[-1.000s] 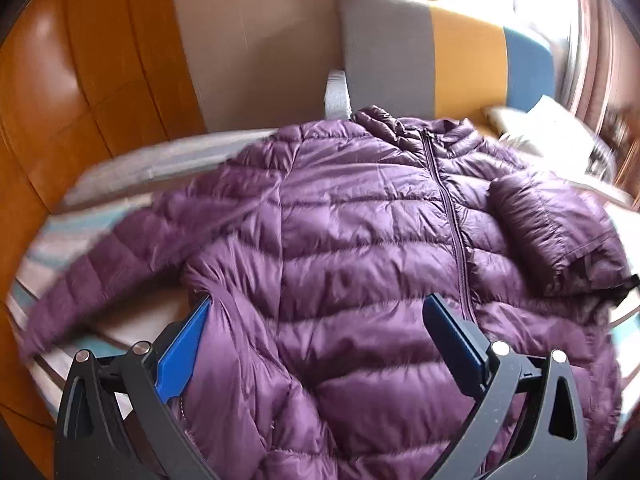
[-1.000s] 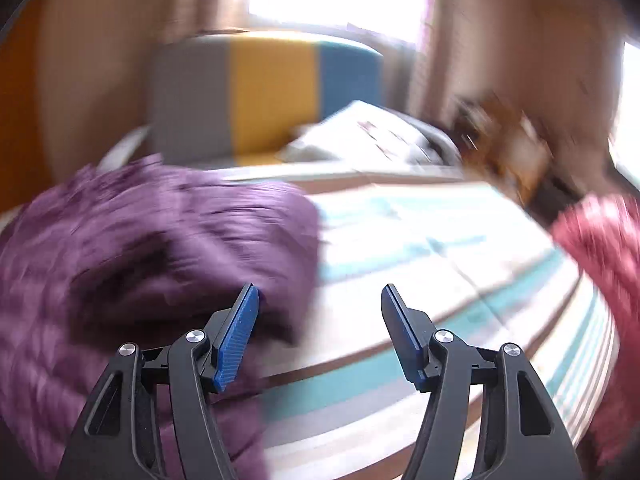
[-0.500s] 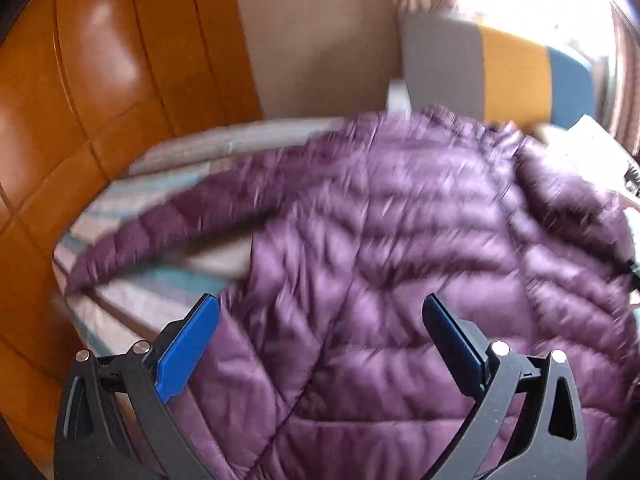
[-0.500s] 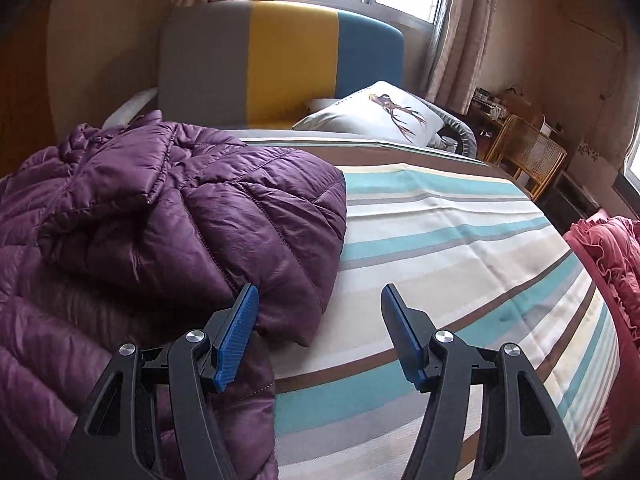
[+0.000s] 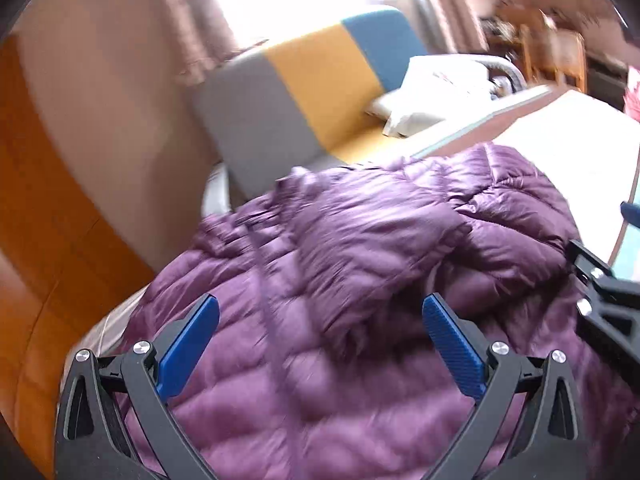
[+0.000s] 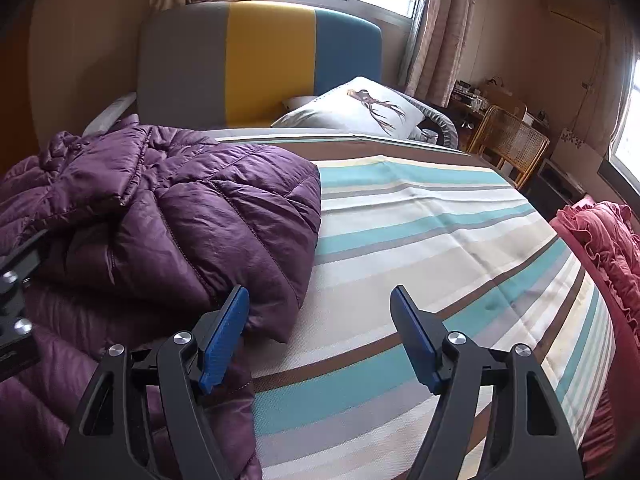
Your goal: Fold large clothes
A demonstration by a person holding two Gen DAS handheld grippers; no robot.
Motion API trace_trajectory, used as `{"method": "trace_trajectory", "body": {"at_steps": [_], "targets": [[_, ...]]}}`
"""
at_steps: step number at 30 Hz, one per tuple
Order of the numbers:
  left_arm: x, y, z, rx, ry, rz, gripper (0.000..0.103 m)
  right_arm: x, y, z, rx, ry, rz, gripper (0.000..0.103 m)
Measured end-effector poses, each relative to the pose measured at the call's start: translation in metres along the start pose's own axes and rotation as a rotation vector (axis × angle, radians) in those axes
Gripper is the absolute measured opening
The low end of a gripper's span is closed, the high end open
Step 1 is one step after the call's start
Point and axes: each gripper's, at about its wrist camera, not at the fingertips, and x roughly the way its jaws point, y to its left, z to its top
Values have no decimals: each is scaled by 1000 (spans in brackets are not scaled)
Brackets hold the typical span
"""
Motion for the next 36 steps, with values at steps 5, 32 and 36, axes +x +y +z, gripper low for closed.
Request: {"method": "trace_trajectory", "body": {"at_steps": [5,32,36], "targets": [[33,-12,10,30,67,-85,61,3,4,0,-18,8,-7,73],[46,142,-130,-877,94,-347,55,-3,-38,10,158,-10,97,73],[38,158,-128,-894,48,-246,81,-3,-28,29,138,-38,122,73]]}}
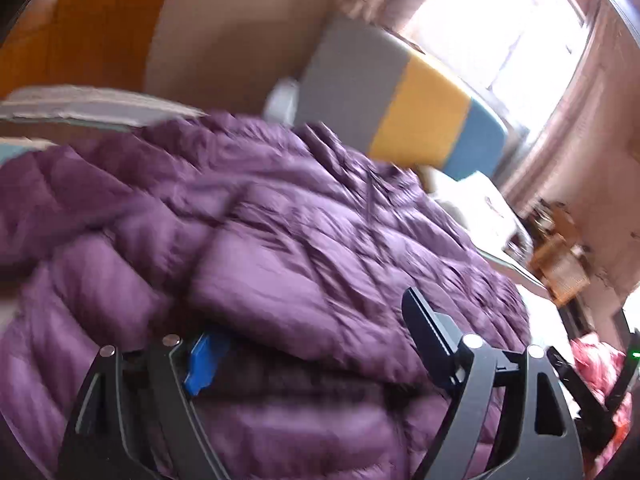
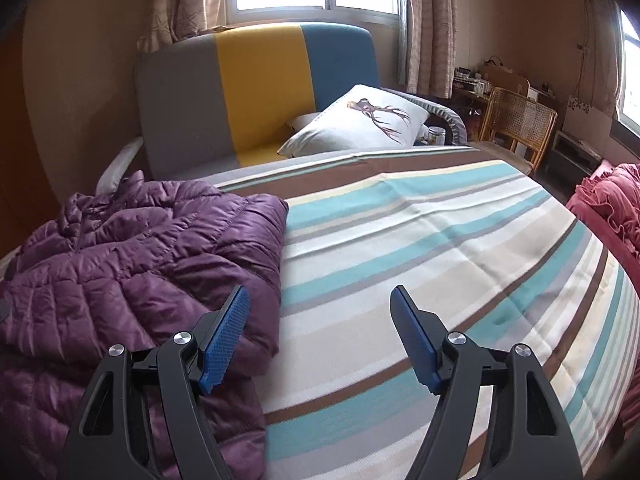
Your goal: Fold large clothes
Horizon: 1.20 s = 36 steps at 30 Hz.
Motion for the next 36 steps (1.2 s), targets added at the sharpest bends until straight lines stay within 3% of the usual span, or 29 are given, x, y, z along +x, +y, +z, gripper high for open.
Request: {"method": "trace_trajectory", "body": {"at_steps": [2,3,4,7,11,15,18,20,22,24,29,36], "targets": [[9,9,6,-43,27,32,69,11,12,6,-37,18,29,73],[14,14,6,-63,50,46,52,18,18,7,-54,34,38,73],[20,19,5,-80,76,62,49,27,26,7,-80,55,36,70],[24,22,-2,-83,73,52,46,49,39,3,-155,105,3,61],[22,15,-12,-40,71,72,46,70,36,0,-161,154,-84,61],[23,17,-12,-61,71,53,44,72,34,0,-168,155,-78,61],[16,24,-14,-57,67,66,45,63,21,4,-116,152,-24,62],[11,20,-14,-41,68,61,56,44,17,7,-99,96,-18,62],[2,19,-15,-38,53,31,75,23,17,8,-78,43,31,62],[-9,16,-16,-24,22,69,79,14,20,8,-60,49,89,62],[-27,26,-21,-52,29,90,86,7,40,-8,-49,102,177,62],[-44,40,-32,-26,35,93,88,36,53,-26,-112,180,126,62]]}}
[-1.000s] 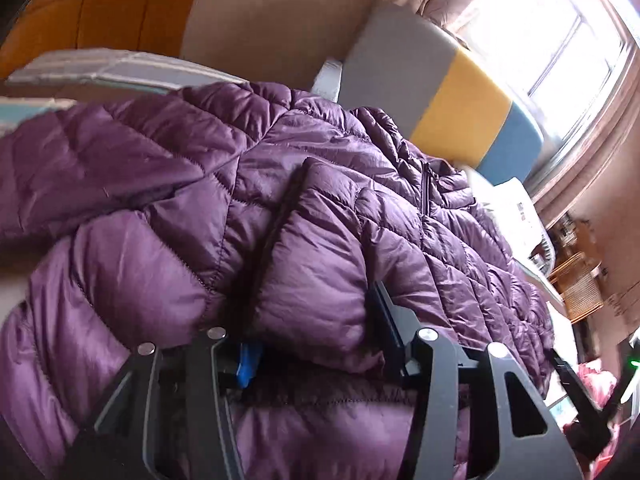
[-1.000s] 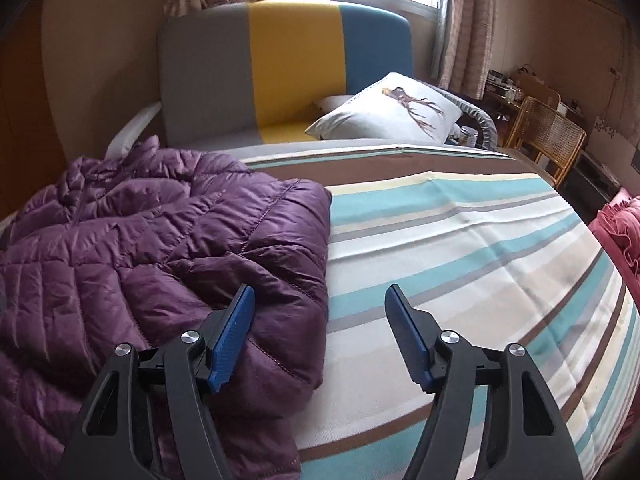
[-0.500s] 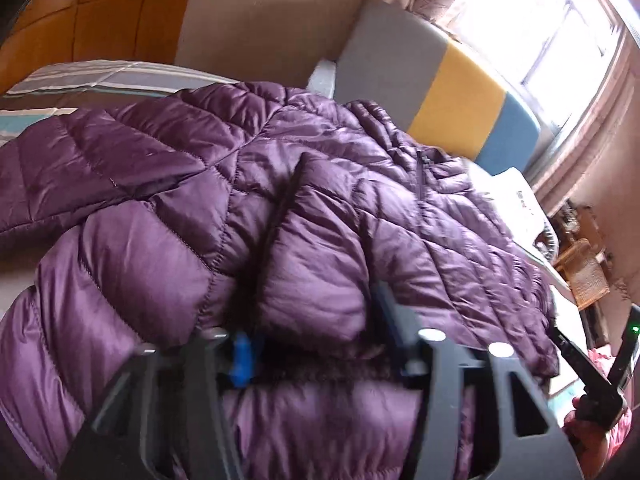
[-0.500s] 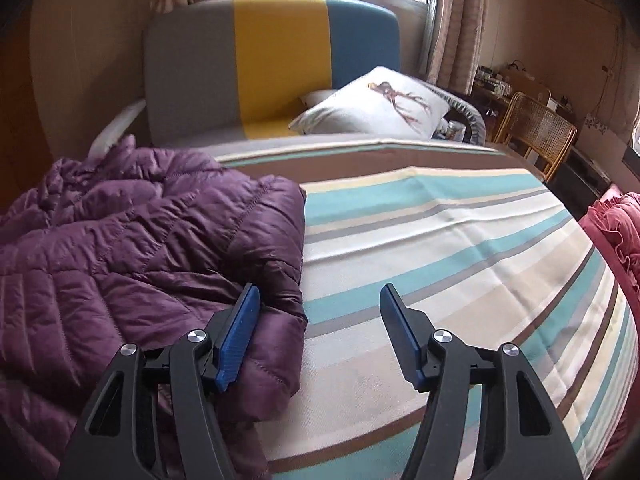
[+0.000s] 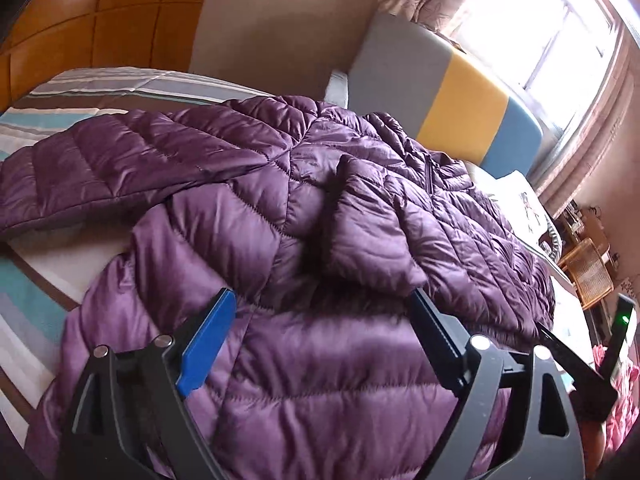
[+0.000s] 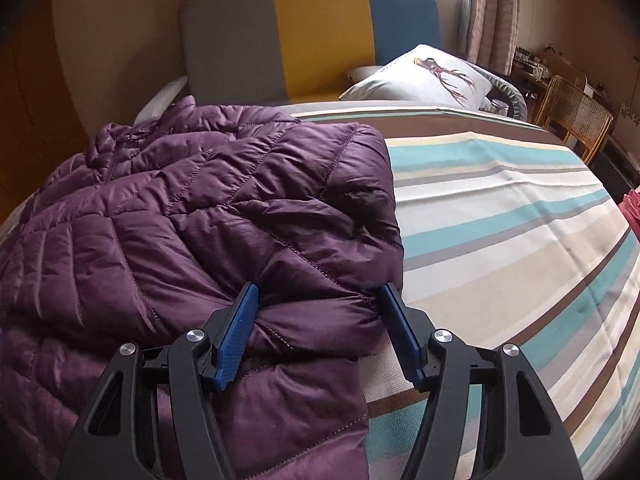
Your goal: Fold large clothes
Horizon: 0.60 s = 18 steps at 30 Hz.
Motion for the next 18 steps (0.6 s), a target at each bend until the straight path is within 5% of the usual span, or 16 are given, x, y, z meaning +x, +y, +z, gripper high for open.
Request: {"method": "trace_trajectory", "body": {"at_steps": [5,9,18], "targets": [[-28,7,-4,25,-45,-19,97,1,1,-3,-4,-2,-4,64],[-61,41,7,-58,-132,5,101,0,-2,-4,9,-1,0,67],[-106,188,24,-397,-226,290,95,-1,-2,-4,8,-6,-19,69]]}}
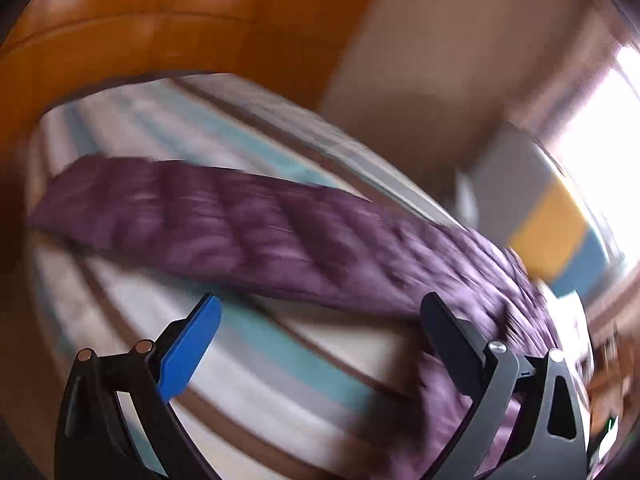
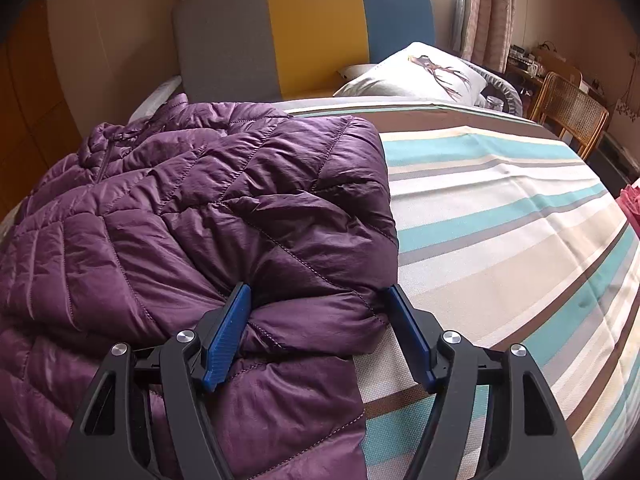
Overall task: Fold large clothes
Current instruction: 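Grasp the other sleeve with the left gripper and fold it across the body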
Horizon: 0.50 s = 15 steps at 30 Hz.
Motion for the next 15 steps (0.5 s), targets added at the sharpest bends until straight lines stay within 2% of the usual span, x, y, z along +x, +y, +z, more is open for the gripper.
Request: {"method": "trace_trajectory", "body": {"at_steps": [3,6,8,12,15], "targets": [[9,39,13,-92,3,82,81,-1,1,0,-5,-3,-7,69],[20,90,22,-268,18,158,75,-1,1,0,-7,-5,-10,69],[23,111,24,-357,6,152,68,-1,1,0,-9,-5,-11,69],[26,124,34,-394,-27,160,65,-3,1,-1,-16,-8,-19,69],[30,134,37,-439,-63,180,52,-4,2,-1,-19,-10,-23,69]]}}
